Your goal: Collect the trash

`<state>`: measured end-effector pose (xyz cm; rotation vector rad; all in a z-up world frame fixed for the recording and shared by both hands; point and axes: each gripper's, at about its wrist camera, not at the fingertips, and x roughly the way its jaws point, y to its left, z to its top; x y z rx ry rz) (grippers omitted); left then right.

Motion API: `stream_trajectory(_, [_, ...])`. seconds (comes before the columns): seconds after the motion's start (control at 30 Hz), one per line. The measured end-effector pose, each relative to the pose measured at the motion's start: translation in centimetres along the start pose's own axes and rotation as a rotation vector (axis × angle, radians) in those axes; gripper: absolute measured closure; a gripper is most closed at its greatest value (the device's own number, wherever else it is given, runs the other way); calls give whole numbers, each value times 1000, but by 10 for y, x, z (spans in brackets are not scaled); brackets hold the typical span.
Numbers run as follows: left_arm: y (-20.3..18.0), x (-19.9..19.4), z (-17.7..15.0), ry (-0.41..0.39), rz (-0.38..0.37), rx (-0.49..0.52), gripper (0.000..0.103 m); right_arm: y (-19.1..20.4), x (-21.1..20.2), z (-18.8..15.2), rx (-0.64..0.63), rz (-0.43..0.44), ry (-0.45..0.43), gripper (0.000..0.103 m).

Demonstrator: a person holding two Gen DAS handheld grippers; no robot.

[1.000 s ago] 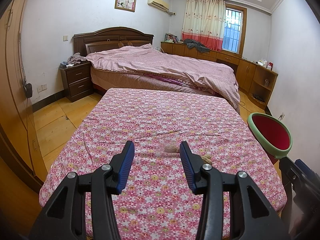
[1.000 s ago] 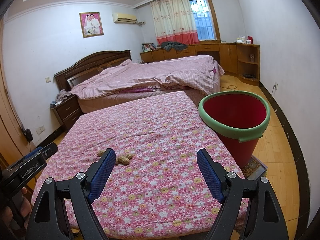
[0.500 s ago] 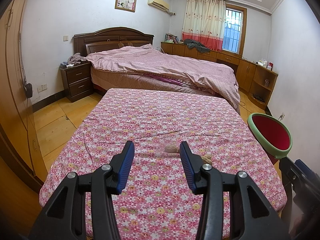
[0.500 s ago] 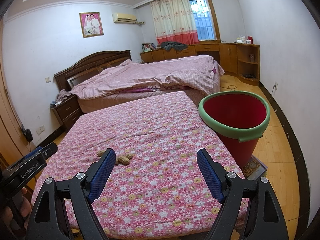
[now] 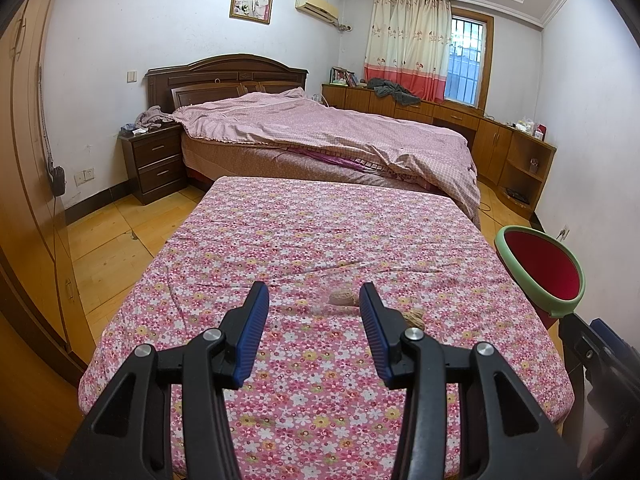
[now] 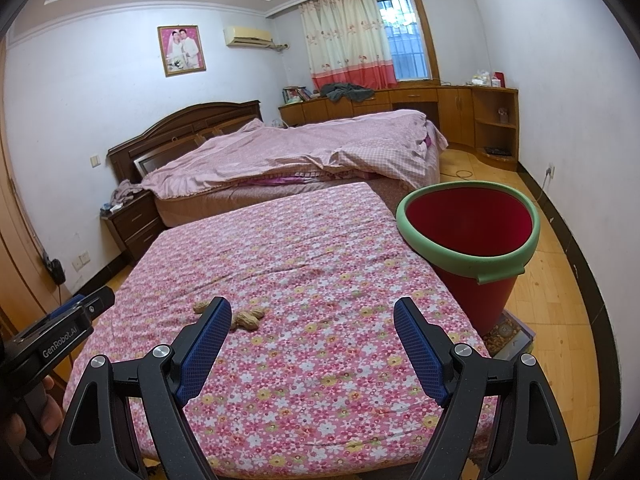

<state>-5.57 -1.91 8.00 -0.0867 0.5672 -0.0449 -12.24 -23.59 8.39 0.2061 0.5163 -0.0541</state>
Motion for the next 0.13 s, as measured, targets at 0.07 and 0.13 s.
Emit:
stream_trajectory(0.07, [0,0,0,1,0,0,56,0,0,-1,1,-1,1,19])
stream_trajectory(0.13, [0,0,0,1,0,0,56,-1,0,-1,2,-1,2,19])
